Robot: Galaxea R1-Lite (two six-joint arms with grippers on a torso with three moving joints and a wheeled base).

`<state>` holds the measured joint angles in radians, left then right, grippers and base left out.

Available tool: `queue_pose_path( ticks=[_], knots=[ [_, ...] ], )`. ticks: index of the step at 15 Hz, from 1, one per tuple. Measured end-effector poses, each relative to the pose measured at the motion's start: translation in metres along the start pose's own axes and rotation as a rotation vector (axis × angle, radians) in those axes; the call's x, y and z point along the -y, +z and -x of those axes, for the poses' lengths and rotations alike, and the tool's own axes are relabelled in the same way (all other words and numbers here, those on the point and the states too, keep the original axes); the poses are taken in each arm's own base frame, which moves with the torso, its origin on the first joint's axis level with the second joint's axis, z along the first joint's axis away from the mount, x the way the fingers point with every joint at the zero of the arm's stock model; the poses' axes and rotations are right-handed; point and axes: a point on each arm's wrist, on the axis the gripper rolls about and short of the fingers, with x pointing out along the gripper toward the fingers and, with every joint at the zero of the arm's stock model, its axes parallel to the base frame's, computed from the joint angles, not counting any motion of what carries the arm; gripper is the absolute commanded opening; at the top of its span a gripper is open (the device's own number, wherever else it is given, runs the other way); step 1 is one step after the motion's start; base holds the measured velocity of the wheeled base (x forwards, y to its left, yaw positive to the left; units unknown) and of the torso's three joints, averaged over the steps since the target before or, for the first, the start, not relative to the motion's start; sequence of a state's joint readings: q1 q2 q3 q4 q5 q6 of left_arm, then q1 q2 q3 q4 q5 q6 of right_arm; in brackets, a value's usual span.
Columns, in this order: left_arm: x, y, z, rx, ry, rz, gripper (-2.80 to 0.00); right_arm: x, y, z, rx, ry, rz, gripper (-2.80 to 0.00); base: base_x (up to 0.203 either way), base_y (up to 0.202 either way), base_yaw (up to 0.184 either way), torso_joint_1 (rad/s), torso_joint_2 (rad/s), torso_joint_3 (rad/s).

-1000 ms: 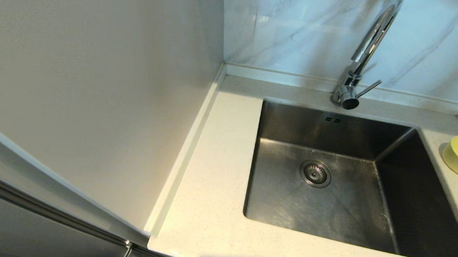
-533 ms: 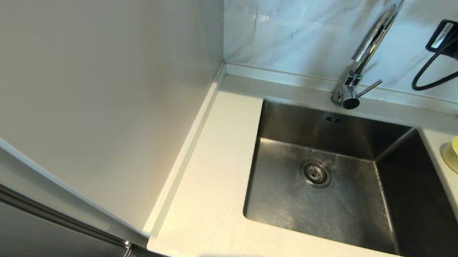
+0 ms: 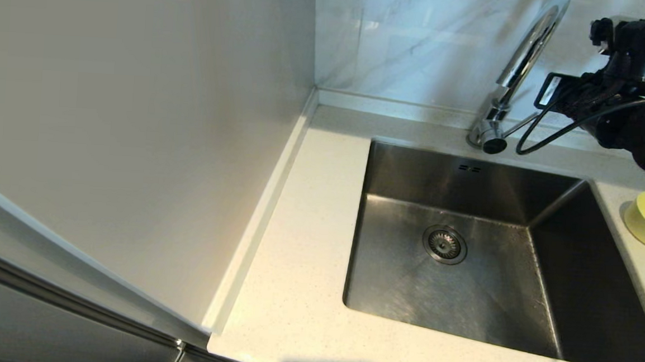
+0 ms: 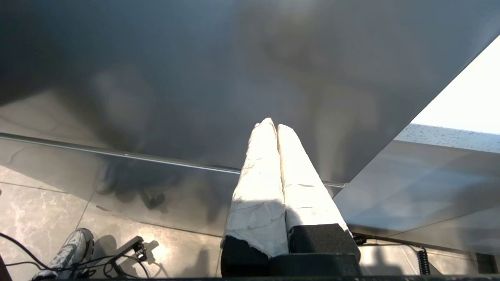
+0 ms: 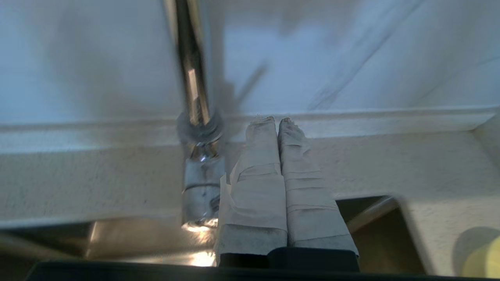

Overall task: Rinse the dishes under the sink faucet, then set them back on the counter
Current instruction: Turn on the faucet

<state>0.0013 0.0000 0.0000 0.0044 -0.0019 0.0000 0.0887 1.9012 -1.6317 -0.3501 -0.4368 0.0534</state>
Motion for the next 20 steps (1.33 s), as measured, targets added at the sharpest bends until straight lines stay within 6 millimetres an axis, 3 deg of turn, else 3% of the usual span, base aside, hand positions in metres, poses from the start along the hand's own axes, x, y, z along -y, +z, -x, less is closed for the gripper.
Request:
queue_pose_path(
  ticks=[9,15,20],
  knots=[
    [0.000,0.000,0.000,0.000,0.000,0.000,-2.80,-0.015,-0.013,-0.021,-0.061,-0.001,-0.006,-2.80,0.000,0.000,0.000,0.000,0.00,0.000],
    [0.000,0.000,0.000,0.000,0.000,0.000,-2.80,0.008,-0.002,-0.030,-0.110,-0.080,-0.204,-2.80,0.000,0.000,0.000,0.000,0.00,0.000],
    [0.000,0.000,0.000,0.000,0.000,0.000,-2.80,0.011,0.000,-0.032,-0.139,-0.098,-0.269,-2.80,0.000,0.000,0.000,0.000,0.00,0.000]
  ],
)
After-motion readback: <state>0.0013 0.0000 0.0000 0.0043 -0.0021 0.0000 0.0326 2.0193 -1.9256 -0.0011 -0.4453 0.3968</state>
